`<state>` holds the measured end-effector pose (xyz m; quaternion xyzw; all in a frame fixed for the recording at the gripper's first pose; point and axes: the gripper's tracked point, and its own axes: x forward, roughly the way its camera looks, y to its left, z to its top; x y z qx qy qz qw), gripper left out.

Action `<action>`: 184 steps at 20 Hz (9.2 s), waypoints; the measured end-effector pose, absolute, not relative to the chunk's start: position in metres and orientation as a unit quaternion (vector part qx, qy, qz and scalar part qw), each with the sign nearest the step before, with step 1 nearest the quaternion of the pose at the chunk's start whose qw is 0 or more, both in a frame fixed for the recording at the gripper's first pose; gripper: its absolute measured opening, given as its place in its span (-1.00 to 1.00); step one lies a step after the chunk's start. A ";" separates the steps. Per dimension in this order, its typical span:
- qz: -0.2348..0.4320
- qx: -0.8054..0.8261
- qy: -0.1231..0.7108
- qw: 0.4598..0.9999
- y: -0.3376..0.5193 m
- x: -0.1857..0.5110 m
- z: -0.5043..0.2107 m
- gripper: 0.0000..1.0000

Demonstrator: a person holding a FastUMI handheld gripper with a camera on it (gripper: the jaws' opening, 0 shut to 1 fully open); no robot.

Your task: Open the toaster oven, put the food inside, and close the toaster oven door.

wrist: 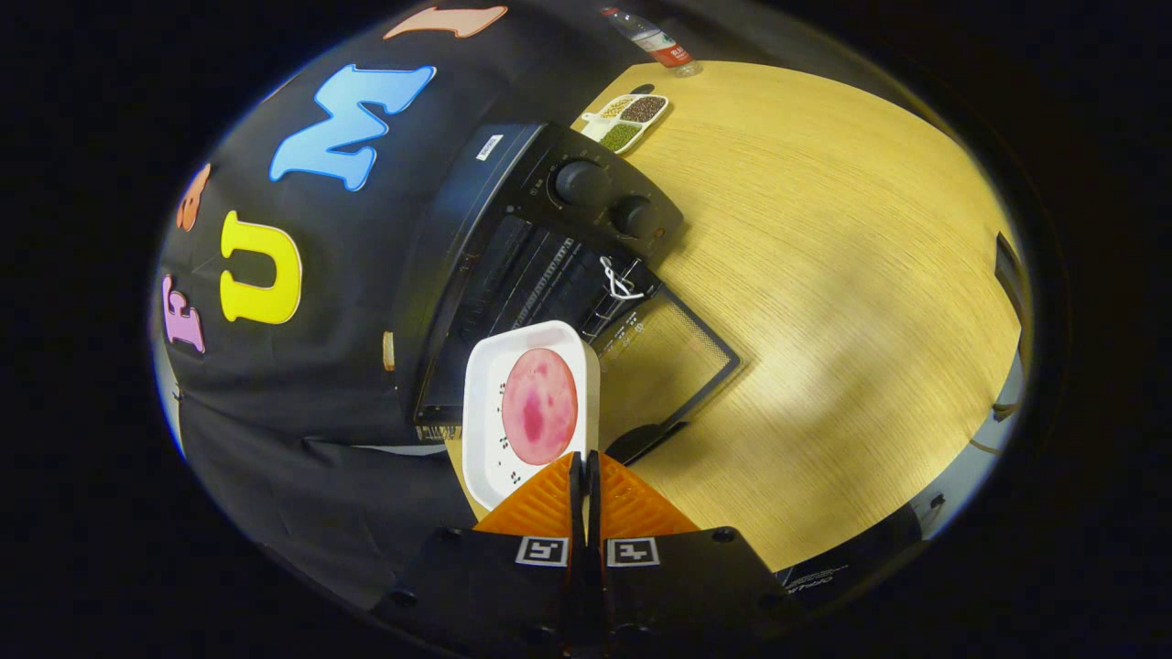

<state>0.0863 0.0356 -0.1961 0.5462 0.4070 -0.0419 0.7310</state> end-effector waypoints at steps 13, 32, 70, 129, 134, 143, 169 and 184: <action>-0.069 0.588 0.374 0.714 0.040 0.181 -0.232 -0.97; -0.170 0.623 0.218 0.732 0.033 0.257 -0.241 -0.96; -0.020 0.243 0.381 0.892 0.104 0.061 -0.218 0.97; -0.045 0.063 0.168 0.983 -0.024 0.130 -0.059 0.97; -0.070 0.052 0.074 0.993 -0.042 0.080 0.008 0.97; -0.100 0.046 0.005 0.994 -0.091 -0.032 0.054 0.96; -0.071 0.031 0.044 0.996 -0.062 -0.051 0.028 0.97; -0.051 0.041 0.046 0.997 -0.041 -0.047 0.023 0.97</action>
